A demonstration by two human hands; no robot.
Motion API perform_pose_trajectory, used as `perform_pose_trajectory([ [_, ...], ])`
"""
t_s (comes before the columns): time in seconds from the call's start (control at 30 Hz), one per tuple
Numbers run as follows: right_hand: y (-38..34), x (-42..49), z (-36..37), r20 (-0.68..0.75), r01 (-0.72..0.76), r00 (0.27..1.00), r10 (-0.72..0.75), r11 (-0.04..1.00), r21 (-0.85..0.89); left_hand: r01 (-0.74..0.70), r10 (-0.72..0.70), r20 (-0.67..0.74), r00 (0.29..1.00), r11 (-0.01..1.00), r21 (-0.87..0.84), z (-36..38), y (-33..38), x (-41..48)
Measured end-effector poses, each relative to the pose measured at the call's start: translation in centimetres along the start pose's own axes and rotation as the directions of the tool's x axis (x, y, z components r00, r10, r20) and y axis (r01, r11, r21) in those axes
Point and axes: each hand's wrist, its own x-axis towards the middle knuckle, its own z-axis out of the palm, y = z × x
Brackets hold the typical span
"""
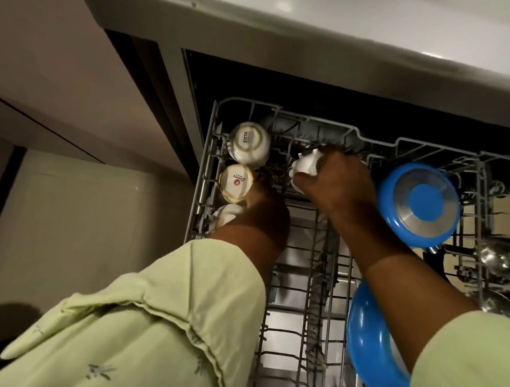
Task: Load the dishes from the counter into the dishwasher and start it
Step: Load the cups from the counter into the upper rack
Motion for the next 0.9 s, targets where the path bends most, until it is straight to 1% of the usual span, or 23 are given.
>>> perform_pose_trajectory([
  [0.13,-0.7,0.8,0.0,0.037,-0.088,0.995,0.088,0.996,-0.023,0.000,0.000,-0.007,1.000,1.000,-0.006,0.4,0.1,0.7],
  [0.2,-0.9,1.0,0.4,0.023,-0.118,0.993,0.119,0.993,-0.028,-0.006,0.006,-0.017,1.000,1.000,-0.010,0.4,0.3,1.0],
  [0.27,-1.1,1.2,0.6,-0.003,-0.132,0.991,0.132,0.991,-0.030,-0.007,0.007,0.026,1.000,1.000,-0.013,0.6,0.4,1.5],
  [0.3,-1.1,1.3,0.6,-0.012,-0.134,0.991,0.134,0.991,-0.030,0.006,-0.006,0.068,0.998,1.000,0.013,0.8,0.4,1.9],
  [0.37,-1.2,1.4,0.6,-0.016,-0.135,0.991,0.135,0.991,-0.026,0.040,-0.059,0.125,0.990,0.988,0.148,1.1,0.1,2.3],
  [0.4,-1.1,1.4,0.7,-0.018,-0.134,0.991,0.134,0.991,-0.022,0.044,-0.065,0.099,0.993,0.977,0.208,1.2,0.0,2.6],
  [0.43,-1.0,1.2,0.7,-0.021,-0.137,0.990,0.137,0.990,-0.013,0.030,-0.046,0.088,0.995,0.984,0.177,1.1,-0.2,2.5],
  [0.47,-0.8,1.1,0.8,-0.028,-0.149,0.989,0.148,0.989,0.001,0.014,-0.018,0.062,0.998,0.998,0.063,0.9,-0.3,2.3],
  [0.5,-0.6,0.8,0.9,-0.044,-0.166,0.985,0.167,0.986,0.023,-0.014,0.014,0.057,0.998,1.000,0.001,0.5,-0.3,2.0],
  [0.53,-0.4,0.5,1.1,-0.061,-0.196,0.978,0.200,0.979,0.057,-0.039,0.041,0.057,0.998,0.999,-0.029,0.1,-0.5,1.4],
  [0.6,-0.1,-0.2,1.2,-0.075,-0.288,0.950,0.302,0.944,0.158,-0.060,0.060,0.047,0.997,0.998,-0.003,-0.2,-0.7,0.7],
  [0.67,0.4,-1.1,1.4,-0.100,-0.340,0.924,0.370,0.912,0.230,-0.036,0.036,0.020,0.999,0.999,-0.025,0.3,-0.7,0.7],
  [0.7,0.7,-1.9,1.6,-0.127,-0.324,0.924,0.362,0.914,0.245,-0.032,0.032,0.001,0.999,0.999,-0.039,0.5,-0.6,0.8],
  [0.77,1.4,-3.6,2.5,-0.201,-0.234,0.935,0.293,0.934,0.271,-0.019,0.018,-0.040,0.999,0.999,-0.032,0.9,-0.3,0.9],
  [0.83,2.1,-5.5,3.3,-0.259,-0.164,0.935,0.243,0.942,0.292,-0.011,0.013,-0.078,0.997,1.000,0.027,1.2,0.0,0.8],
  [0.9,2.6,-7.0,3.8,-0.246,-0.165,0.939,0.239,0.943,0.289,0.021,-0.007,-0.122,0.993,0.993,0.117,1.8,0.1,0.3],
])
